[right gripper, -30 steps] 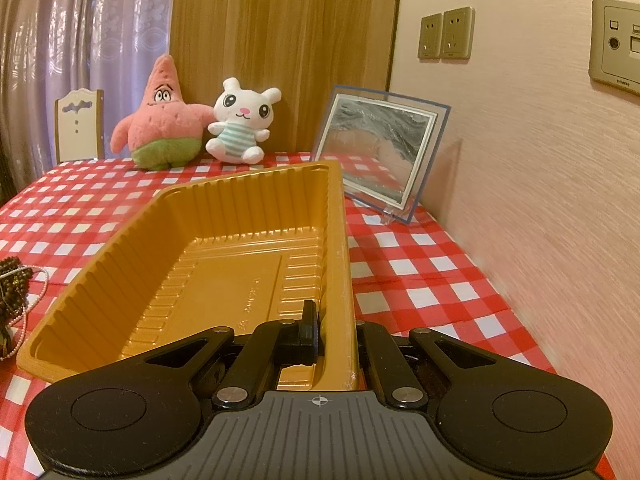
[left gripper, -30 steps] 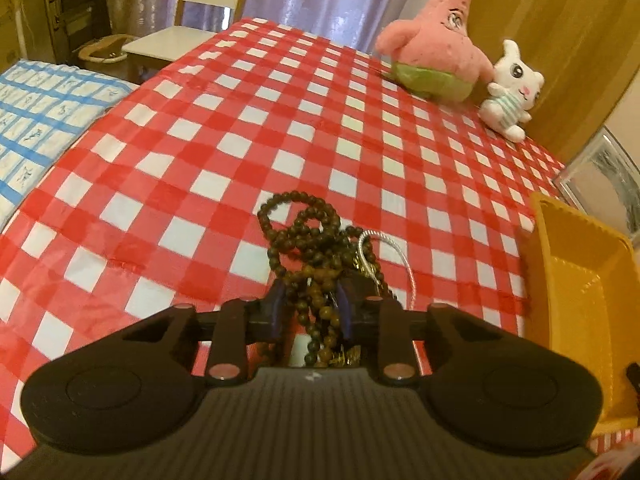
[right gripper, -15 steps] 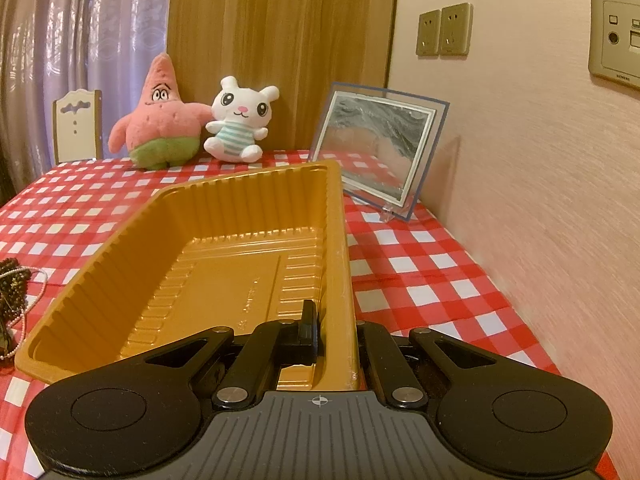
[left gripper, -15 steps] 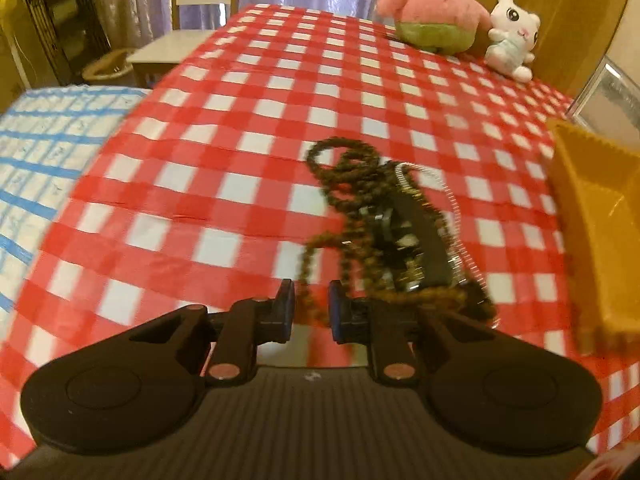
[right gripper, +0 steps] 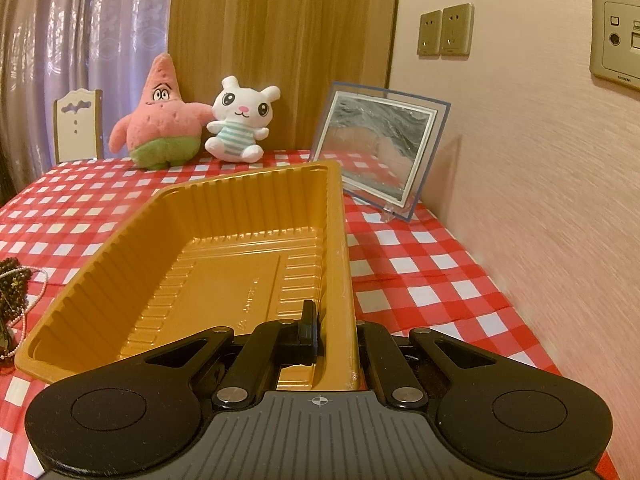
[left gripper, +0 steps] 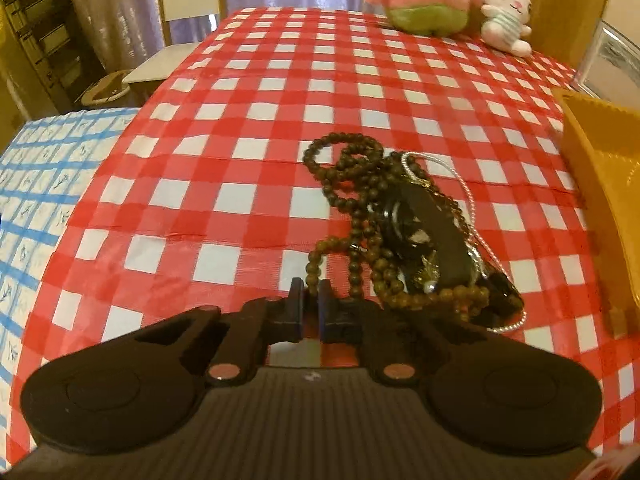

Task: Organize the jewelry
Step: 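Lift the bead bracelet with the left gripper, pulling it free of the pile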

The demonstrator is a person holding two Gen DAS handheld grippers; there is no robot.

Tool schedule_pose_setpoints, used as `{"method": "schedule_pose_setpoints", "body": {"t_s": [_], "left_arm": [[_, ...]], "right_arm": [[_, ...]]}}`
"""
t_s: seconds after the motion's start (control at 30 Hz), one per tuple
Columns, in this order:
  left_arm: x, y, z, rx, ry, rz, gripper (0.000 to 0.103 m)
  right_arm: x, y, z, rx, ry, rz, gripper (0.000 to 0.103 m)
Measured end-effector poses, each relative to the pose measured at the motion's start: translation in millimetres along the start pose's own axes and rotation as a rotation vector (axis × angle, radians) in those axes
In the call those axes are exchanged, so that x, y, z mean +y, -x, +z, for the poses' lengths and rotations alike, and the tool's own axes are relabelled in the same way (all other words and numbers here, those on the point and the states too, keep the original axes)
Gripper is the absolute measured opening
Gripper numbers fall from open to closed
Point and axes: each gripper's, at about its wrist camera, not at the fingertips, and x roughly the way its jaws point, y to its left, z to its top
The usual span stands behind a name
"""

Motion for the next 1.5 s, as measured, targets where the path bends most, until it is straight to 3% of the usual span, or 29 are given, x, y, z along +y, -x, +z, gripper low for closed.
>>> {"method": "schedule_pose_setpoints", "body": {"t_s": [0.13, 0.3, 0.63, 1.07, 1.23, 1.3, 1.37, 1.5], "left_arm": [[4.3, 16.5, 2.0, -0.008, 0.005, -0.047, 0.006], [13.3, 68.4, 15.2, -0.100, -0.005, -0.112, 0.006], [19.4, 152.1, 54.2, -0.301, -0.026, -0.139, 0.005], [17.3, 202.4, 82.7, -0.411, -0.025, -0.237, 0.000], [22.1, 185.1, 79.0, -0.349, -0.008, -0.199, 0.003], [28.2, 168.2, 70.3, -0.298, 0.004, -0.168, 0.009], [31.8, 145.0, 56.8, -0.239, -0.014, -0.112, 0.025], [47.2, 89.3, 26.9, -0.096, 0.042, -0.042, 0.025]], "right_arm": [[-0.8, -0.5, -0.2, 0.002, -0.003, 0.000, 0.004], [1.3, 0.5, -0.2, 0.000, -0.002, 0.000, 0.004], [1.5, 0.9, -1.0, -0.002, -0.002, 0.002, 0.004], [4.2, 1.2, -0.2, -0.005, 0.000, 0.009, 0.004], [8.2, 2.5, 0.8, -0.009, 0.002, 0.018, 0.004], [8.7, 2.4, 1.0, -0.010, 0.002, 0.020, 0.004], [8.5, 1.6, 1.2, -0.008, 0.001, 0.022, 0.004], [8.6, 0.3, 0.6, -0.005, 0.005, 0.024, 0.004]]}}
